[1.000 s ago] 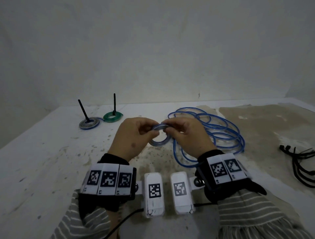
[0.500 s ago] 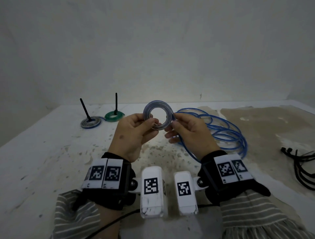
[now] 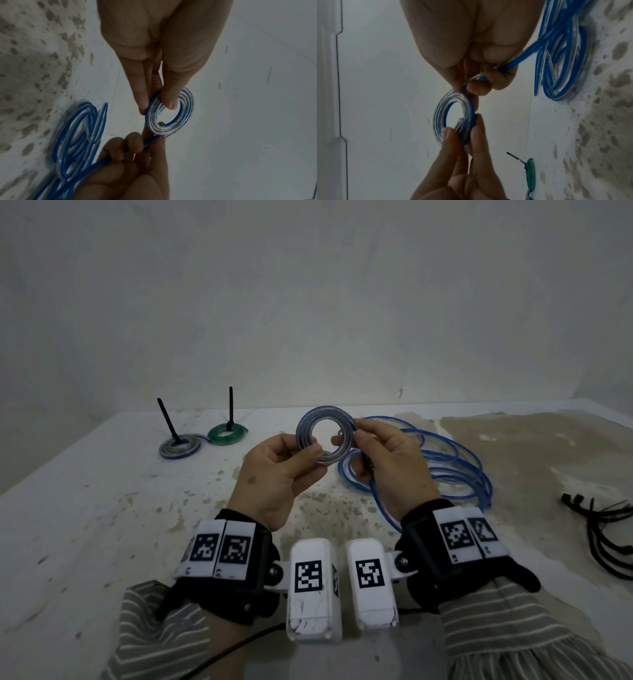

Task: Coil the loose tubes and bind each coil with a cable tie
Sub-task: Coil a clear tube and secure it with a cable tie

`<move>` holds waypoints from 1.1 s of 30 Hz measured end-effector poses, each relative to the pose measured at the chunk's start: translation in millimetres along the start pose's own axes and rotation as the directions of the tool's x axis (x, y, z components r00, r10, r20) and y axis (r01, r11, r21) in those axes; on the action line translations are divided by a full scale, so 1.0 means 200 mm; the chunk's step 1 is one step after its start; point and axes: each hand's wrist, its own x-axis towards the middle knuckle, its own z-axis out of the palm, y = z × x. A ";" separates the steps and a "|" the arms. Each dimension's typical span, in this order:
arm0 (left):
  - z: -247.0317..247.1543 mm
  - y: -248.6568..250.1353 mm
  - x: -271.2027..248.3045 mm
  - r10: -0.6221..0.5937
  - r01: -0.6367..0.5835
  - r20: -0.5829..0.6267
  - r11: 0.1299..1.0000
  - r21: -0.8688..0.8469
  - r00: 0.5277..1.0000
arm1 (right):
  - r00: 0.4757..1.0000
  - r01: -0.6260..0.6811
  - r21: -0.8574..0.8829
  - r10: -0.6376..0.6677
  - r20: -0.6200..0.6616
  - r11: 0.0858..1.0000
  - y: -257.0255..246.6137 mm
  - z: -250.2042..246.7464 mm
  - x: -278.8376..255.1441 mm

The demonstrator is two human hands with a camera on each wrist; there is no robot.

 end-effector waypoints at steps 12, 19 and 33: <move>0.04 -0.03 0.00 -0.019 0.020 0.009 0.992 -0.122 1.000 | 1.000 -0.026 0.108 0.025 0.014 0.994 0.02 -0.02 0.03; 0.05 -0.06 -0.02 -0.177 0.165 0.078 0.977 0.135 0.981 | 0.999 0.043 -0.112 -0.040 0.028 0.993 0.02 -0.03 0.02; -0.04 0.06 -0.04 0.050 -0.102 0.111 0.843 0.529 0.993 | 0.990 0.099 -0.098 -0.087 0.115 0.990 0.02 -0.02 0.00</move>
